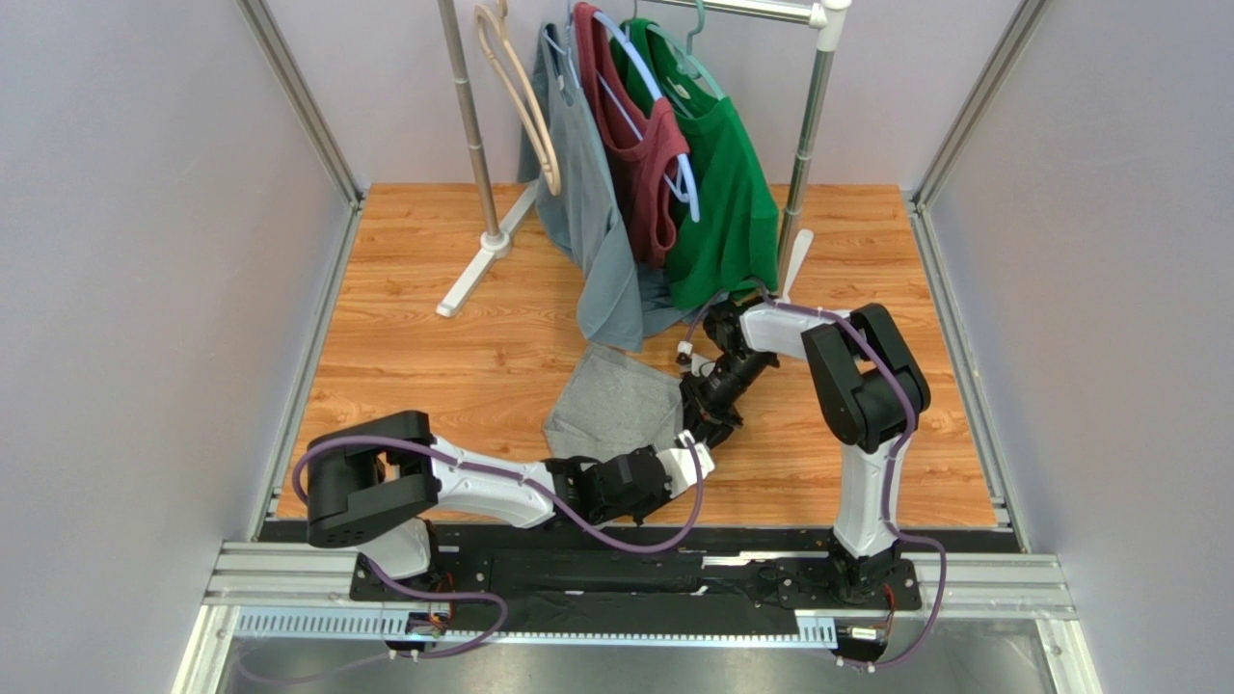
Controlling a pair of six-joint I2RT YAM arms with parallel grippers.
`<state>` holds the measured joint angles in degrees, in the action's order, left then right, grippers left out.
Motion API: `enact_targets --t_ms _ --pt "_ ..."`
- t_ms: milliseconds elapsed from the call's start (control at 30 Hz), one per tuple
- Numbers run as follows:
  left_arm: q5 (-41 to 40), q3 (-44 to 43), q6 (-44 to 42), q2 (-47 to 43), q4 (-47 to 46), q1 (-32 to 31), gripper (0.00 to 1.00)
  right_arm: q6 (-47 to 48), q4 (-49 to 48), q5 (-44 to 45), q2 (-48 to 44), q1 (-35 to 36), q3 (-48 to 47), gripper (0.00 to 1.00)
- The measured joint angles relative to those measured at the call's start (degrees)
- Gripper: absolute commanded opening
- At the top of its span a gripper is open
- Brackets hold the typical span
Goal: Fold the napkin, place the utensils inside, and roll it up
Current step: Roll the napkin at the center of the board.
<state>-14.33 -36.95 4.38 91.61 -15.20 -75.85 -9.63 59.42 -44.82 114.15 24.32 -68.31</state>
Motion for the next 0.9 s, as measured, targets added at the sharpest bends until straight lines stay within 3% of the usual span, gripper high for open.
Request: enact_targets --t_ms 67,233,467,633,733,900 --pt "2.01 0.0 0.02 -0.26 0.28 1.05 0.0 -0.37 -1.22 -0.68 -0.15 -0.39 0.63 0.41" --pt "12.24 0.83 1.29 -2.25 1.05 6.71 0.0 -4.15 -6.29 -2.6 -5.86 -3.76 4.13 0.52" --pt "24.76 1.36 1.95 -2.95 2.97 12.7 0.0 -9.62 -17.7 1.77 -24.09 -8.87 10.32 0.51" --pt "31.06 1.09 2.23 -2.64 4.2 14.19 0.0 -12.66 -30.64 7.93 -43.65 -8.66 23.19 0.51" --pt "34.75 0.85 2.67 -2.23 4.68 15.32 0.0 -14.8 -40.81 11.32 -55.65 -6.78 33.62 0.51" --pt "41.64 0.9 3.76 -2.16 6.75 19.02 0.0 -14.78 -50.88 18.95 -72.08 3.19 44.65 0.53"
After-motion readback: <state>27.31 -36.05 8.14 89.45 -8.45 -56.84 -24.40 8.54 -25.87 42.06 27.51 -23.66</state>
